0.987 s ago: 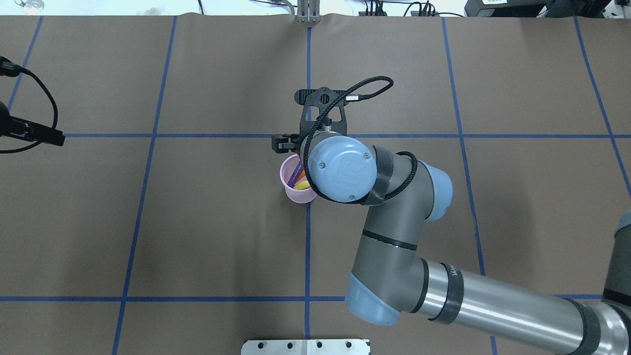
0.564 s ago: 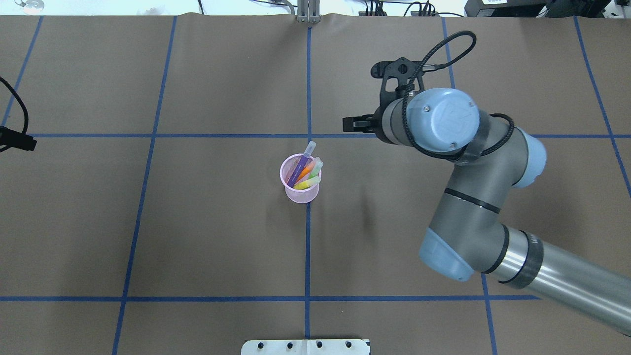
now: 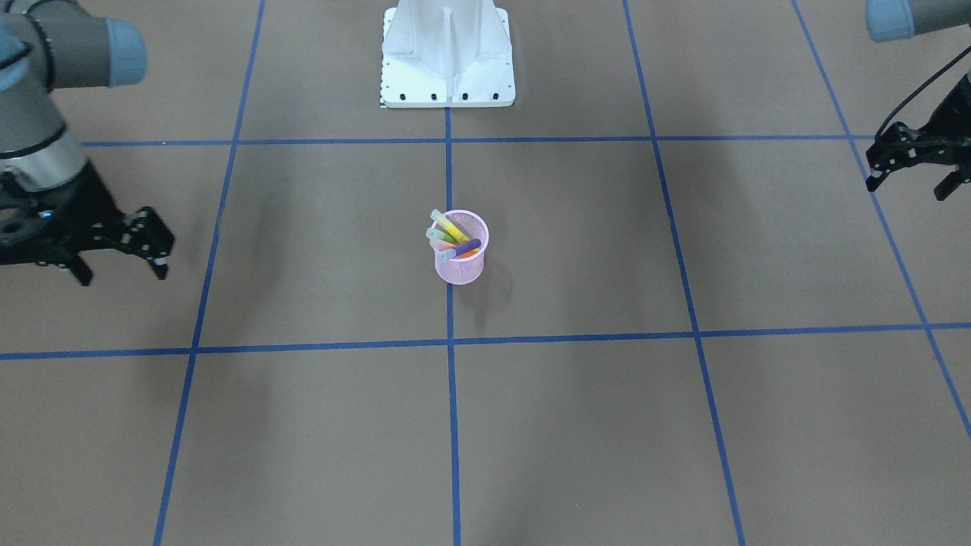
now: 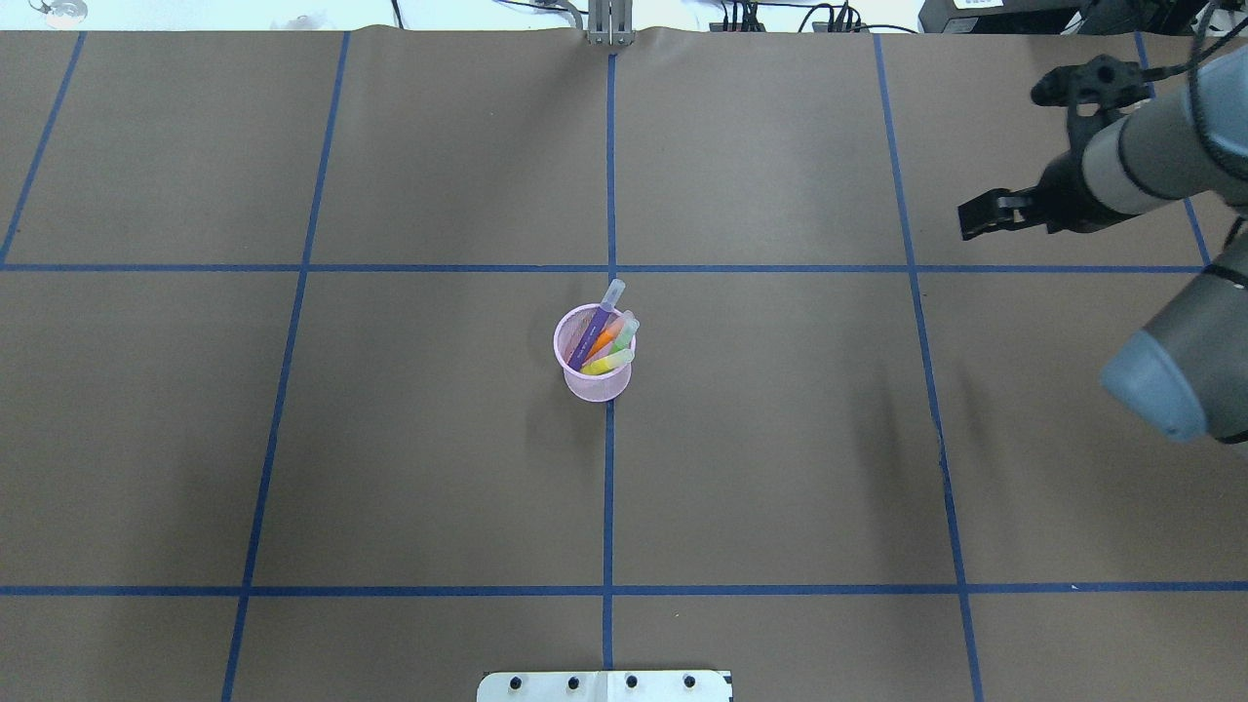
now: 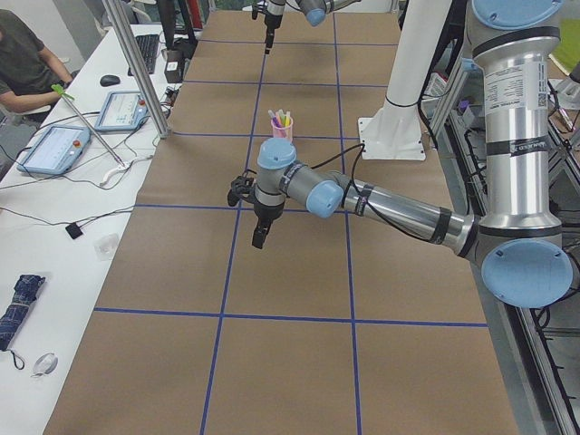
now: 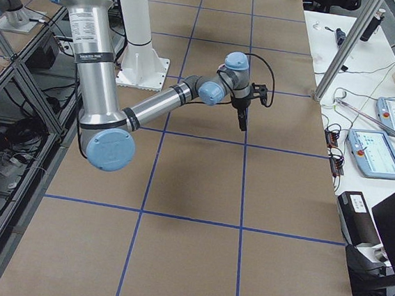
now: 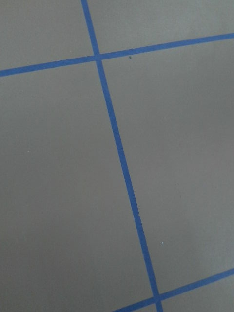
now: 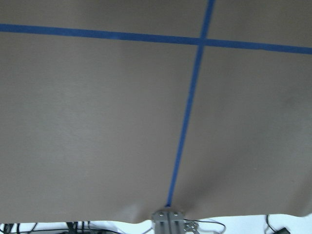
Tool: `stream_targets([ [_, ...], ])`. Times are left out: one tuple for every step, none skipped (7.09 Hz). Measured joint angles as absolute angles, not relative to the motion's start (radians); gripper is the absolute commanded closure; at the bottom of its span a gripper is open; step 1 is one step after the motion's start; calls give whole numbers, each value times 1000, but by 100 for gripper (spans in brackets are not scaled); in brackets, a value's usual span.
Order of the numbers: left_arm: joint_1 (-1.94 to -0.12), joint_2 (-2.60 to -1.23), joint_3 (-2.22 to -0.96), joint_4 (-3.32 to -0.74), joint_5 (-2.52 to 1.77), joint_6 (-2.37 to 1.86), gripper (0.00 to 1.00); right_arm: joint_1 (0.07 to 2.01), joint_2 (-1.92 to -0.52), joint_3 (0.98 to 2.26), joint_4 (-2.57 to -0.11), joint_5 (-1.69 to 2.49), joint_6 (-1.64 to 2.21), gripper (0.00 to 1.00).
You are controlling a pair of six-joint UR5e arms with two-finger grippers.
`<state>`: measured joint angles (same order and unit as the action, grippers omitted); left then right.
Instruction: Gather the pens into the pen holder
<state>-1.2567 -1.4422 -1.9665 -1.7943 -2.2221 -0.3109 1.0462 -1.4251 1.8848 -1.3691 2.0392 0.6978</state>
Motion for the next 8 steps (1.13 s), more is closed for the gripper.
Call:
stream_targets([
  [-1292,-1436,-1960,-1792,-2262,-269,1,1164,-1492,1853,-1373,2124,529,0],
  [-1336,-1418,-1955,-1791,-2297,-210,1,1265,-1540,1805,-1374,2189,379,0],
  [-1390,-1391,-1948,-1792,-2317,-137,1,1349,-1572,1753,-1376,2233,256,0],
  [-1431,-1370,-1931,-1792,-2321,-82,1,1399,-1589,1714,-1376,2257,184,0],
  [-1467,-1355,-1915,-1792,-2322,-61,1,1420,-1604,1699,-1375,2266,157,0],
  [-1498,-1346,-1906,-1789,-2326,-55,1,1428,-1618,1688,-1373,2276,148,0],
  [-1510,-1350,-1893,-1765,-2341,-55,1,1432,-1624,1674,-1372,2288,145,0],
  [-1512,-1373,-1864,-1721,-2371,-54,1,1434,-1627,1668,-1372,2296,145,0],
])
